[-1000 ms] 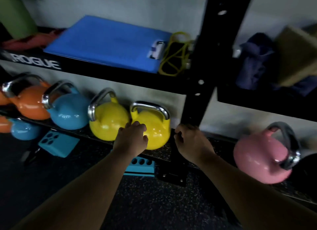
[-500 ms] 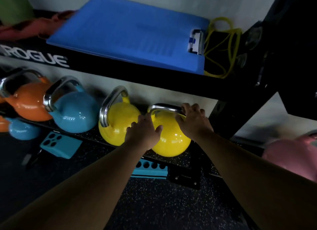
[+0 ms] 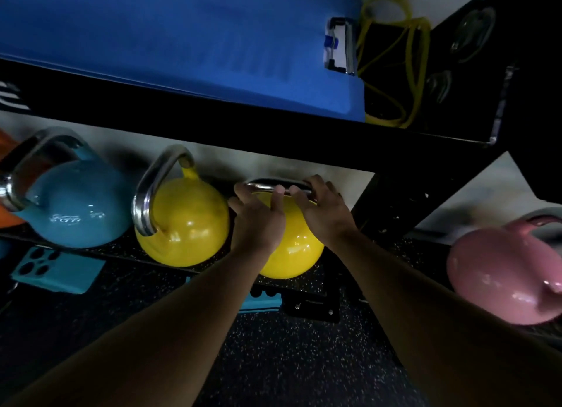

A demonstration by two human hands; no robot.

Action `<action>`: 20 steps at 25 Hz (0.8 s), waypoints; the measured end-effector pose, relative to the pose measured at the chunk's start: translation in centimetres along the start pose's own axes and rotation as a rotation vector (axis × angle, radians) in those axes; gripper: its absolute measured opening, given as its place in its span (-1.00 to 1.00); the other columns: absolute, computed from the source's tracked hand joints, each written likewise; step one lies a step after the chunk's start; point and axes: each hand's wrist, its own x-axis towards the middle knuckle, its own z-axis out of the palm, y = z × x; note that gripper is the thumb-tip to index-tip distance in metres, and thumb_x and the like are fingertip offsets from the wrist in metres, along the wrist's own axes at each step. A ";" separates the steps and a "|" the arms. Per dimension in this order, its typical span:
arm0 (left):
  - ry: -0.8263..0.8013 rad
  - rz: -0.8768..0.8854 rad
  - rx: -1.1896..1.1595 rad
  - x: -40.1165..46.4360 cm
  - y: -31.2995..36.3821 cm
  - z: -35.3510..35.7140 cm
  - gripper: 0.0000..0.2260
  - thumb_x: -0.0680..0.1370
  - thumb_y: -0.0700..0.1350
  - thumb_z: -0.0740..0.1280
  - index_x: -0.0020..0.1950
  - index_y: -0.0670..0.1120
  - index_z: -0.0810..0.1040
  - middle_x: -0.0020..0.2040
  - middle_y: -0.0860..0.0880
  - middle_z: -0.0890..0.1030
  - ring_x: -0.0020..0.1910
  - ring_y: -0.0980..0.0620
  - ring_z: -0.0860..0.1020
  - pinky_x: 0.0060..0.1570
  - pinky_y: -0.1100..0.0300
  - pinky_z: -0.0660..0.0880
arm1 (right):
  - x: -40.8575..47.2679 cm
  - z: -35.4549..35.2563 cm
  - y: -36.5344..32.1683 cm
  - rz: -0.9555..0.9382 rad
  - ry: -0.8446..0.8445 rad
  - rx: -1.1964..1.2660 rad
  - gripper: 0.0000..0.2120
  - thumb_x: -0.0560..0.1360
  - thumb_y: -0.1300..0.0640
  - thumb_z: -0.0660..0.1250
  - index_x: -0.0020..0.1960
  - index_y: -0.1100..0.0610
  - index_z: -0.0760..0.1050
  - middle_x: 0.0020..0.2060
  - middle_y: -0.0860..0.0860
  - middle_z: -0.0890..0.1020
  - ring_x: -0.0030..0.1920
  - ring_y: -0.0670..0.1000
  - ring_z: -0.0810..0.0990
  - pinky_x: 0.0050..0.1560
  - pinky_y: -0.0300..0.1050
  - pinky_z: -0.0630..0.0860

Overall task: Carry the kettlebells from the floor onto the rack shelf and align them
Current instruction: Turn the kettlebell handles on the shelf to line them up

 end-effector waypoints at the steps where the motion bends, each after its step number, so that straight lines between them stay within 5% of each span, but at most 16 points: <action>1: -0.021 -0.002 -0.030 0.5 -0.2 -0.1 -0.34 0.56 0.26 0.14 0.48 -0.07 -0.02 0.40 -0.29 0.24 0.11 -0.34 0.52 -0.03 -0.07 0.52 | 0.0 0.2 -0.1 0.028 0.019 0.043 -0.62 0.56 -0.18 0.21 0.26 0.02 0.39 0.17 0.12 0.49 0.24 0.20 0.43 0.09 -0.01 0.39; 7: -0.210 0.165 -0.061 3.9 -1.3 -2.3 -0.34 0.56 0.19 0.23 0.55 -0.03 0.06 0.49 -0.21 0.21 0.38 -0.24 0.32 0.03 0.16 0.31 | -3.4 1.1 -0.2 0.042 0.035 -0.009 -0.57 0.62 -0.10 0.12 0.45 0.00 0.26 0.30 0.11 0.44 0.30 0.16 0.38 0.23 0.14 0.40; 12: -0.159 0.063 -0.241 1.8 -0.9 0.9 -0.35 0.60 0.24 0.06 0.57 0.10 -0.18 0.60 -0.10 -0.08 0.50 -0.26 0.16 0.20 -0.03 0.37 | -3.7 0.6 -1.0 0.191 0.095 0.474 -0.77 0.65 -0.08 0.09 0.19 -0.08 0.47 0.04 0.03 0.59 -0.01 0.07 0.54 -0.11 -0.09 0.42; 16: -0.213 0.117 -0.298 3.8 -0.6 0.7 -0.40 0.62 0.19 0.09 0.58 0.08 -0.07 0.58 -0.09 0.11 0.49 -0.17 0.21 0.28 0.07 0.29 | -5.8 3.1 -1.8 0.157 0.178 0.531 -0.74 0.66 -0.03 0.06 0.29 -0.11 0.42 0.19 0.03 0.56 0.15 0.05 0.52 0.11 0.02 0.47; 20: -0.292 0.120 -0.313 4.0 -0.7 1.1 -0.46 0.64 0.16 0.05 0.58 0.14 -0.06 0.57 -0.05 0.17 0.47 -0.14 0.26 0.21 0.14 0.29 | -5.5 1.6 -1.1 0.186 0.085 0.638 -0.74 0.67 -0.03 0.07 0.24 -0.03 0.46 0.12 0.05 0.60 0.14 0.06 0.56 0.12 0.03 0.49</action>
